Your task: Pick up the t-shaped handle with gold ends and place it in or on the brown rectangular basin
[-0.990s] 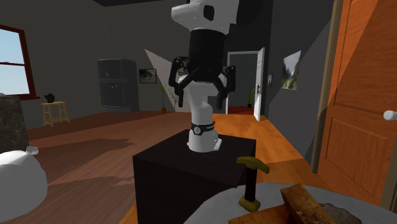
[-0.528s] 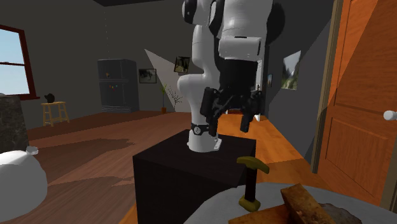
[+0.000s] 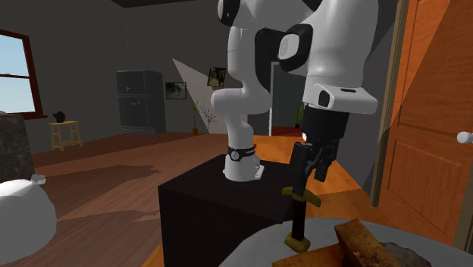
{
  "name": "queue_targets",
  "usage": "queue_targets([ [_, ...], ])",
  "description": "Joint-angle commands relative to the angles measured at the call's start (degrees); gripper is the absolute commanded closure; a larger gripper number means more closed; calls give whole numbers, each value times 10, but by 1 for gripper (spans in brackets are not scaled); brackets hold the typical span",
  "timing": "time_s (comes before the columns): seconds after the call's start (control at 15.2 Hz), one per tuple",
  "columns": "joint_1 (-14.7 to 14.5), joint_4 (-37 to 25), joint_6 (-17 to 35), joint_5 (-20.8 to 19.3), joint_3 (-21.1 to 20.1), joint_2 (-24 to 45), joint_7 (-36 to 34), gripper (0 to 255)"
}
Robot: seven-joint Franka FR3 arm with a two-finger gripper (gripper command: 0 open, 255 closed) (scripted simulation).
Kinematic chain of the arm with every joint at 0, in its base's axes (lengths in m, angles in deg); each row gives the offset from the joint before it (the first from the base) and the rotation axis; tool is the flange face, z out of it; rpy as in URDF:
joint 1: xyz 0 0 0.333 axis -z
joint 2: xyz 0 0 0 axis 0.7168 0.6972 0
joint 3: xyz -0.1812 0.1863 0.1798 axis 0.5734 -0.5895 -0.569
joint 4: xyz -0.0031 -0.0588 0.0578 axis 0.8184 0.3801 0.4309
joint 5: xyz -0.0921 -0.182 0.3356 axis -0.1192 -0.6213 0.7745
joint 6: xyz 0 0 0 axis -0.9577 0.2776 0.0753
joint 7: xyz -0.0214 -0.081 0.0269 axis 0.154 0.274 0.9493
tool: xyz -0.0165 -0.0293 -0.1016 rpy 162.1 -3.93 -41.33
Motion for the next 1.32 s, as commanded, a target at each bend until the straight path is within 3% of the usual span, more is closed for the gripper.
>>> queue_targets([
  [0.0,-3,8,17,-5,-3,11,0,0],
  [0.4,-2,26,60,-22,0,39,-12,0],
  [0.86,-3,26,60,-22,0,39,-12,0],
  [0.92,-3,26,60,-22,0,39,-12,255],
  [1.25,-3,26,60,-22,0,39,-12,255],
])
